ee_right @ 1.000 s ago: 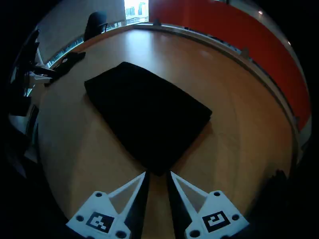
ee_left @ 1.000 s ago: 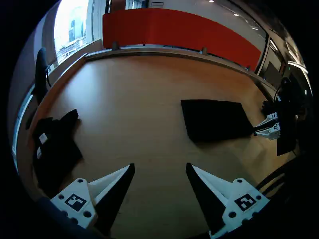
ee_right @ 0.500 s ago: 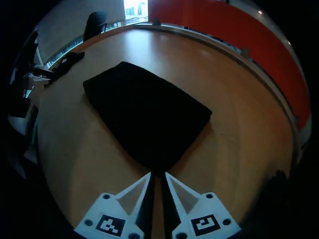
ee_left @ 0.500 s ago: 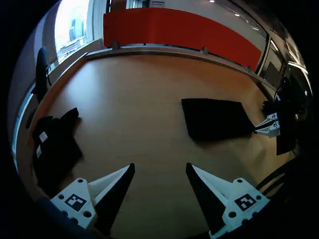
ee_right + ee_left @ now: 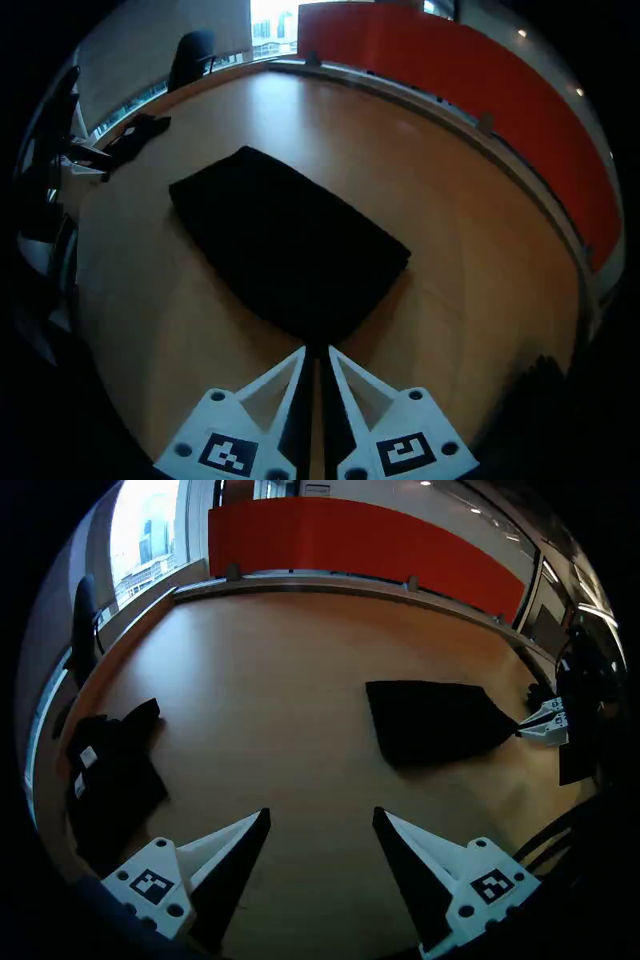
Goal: Fold towel
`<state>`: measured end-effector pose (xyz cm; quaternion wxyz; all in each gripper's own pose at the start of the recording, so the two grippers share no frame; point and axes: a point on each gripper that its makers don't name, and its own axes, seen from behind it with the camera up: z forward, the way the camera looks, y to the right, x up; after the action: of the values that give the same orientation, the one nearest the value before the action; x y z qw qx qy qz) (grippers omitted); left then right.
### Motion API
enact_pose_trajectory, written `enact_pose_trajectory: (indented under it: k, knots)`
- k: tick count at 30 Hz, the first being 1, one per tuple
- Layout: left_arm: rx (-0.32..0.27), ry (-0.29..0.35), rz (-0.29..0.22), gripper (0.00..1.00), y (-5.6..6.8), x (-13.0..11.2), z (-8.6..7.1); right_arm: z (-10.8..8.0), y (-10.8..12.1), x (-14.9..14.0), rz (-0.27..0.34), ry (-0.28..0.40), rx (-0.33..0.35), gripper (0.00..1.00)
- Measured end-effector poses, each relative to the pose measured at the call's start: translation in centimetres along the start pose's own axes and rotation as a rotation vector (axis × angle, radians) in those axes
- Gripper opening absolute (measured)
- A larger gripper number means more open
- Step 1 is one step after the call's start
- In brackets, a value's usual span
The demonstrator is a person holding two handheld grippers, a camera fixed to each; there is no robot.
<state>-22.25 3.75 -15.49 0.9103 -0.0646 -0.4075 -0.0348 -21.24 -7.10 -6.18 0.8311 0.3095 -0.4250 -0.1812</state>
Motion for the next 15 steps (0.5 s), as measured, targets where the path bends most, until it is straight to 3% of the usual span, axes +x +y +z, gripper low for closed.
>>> enact_pose_trajectory:
  k: [15]
  knots:
    - [-0.005,0.015,0.002,0.95,0.2,0.8,-0.2,-3.3,1.4,5.2,-0.064,0.095,-0.047,0.05]
